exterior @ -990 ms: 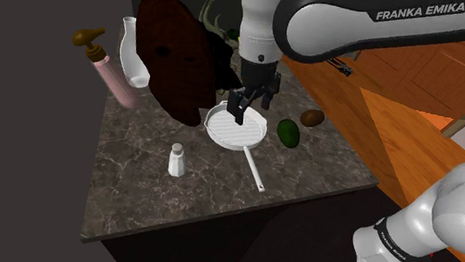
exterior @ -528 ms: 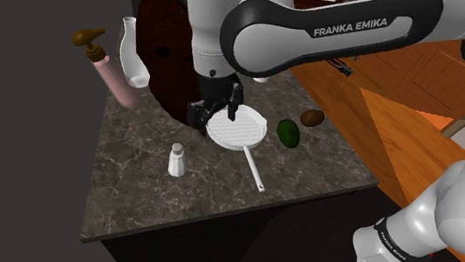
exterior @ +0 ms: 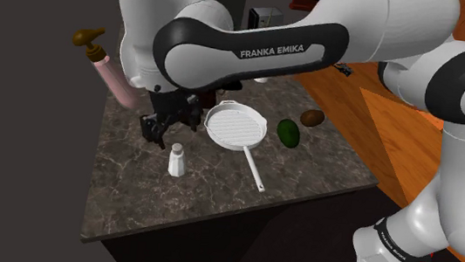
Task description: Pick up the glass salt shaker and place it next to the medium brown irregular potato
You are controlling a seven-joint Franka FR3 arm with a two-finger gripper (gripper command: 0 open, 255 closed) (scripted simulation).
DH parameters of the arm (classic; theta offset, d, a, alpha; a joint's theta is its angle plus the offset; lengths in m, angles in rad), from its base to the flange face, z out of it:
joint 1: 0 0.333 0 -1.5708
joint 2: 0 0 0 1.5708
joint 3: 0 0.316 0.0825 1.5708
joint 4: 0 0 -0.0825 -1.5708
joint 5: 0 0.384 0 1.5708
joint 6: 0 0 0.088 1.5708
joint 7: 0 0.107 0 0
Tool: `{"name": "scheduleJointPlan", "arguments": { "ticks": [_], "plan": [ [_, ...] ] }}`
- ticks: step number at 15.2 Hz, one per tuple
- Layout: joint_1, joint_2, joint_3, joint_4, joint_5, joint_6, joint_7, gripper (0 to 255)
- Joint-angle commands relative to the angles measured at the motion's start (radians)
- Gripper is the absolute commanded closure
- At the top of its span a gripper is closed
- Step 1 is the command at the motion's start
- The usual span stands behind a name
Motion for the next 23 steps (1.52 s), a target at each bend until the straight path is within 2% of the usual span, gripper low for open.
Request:
{"name": "scheduleJointPlan", "arguments": {
  "ticks": [1,8,16,17,23],
  "plan": [
    [0.021,0.042,-0.005,0.044,-0.012,-0.006,0.006,0],
    [0.003,0.037,-0.007,-0.055,-0.015,0.085,0.015,0],
    [0.003,0.037,-0.007,-0.055,-0.015,0.085,0.015,0],
    [0.003,0.037,-0.007,-0.055,-0.015,0.085,0.015,255],
    [0.006,0.042,-0.008,-0.05,-0.017,0.086,0.015,255]
  ]
}}
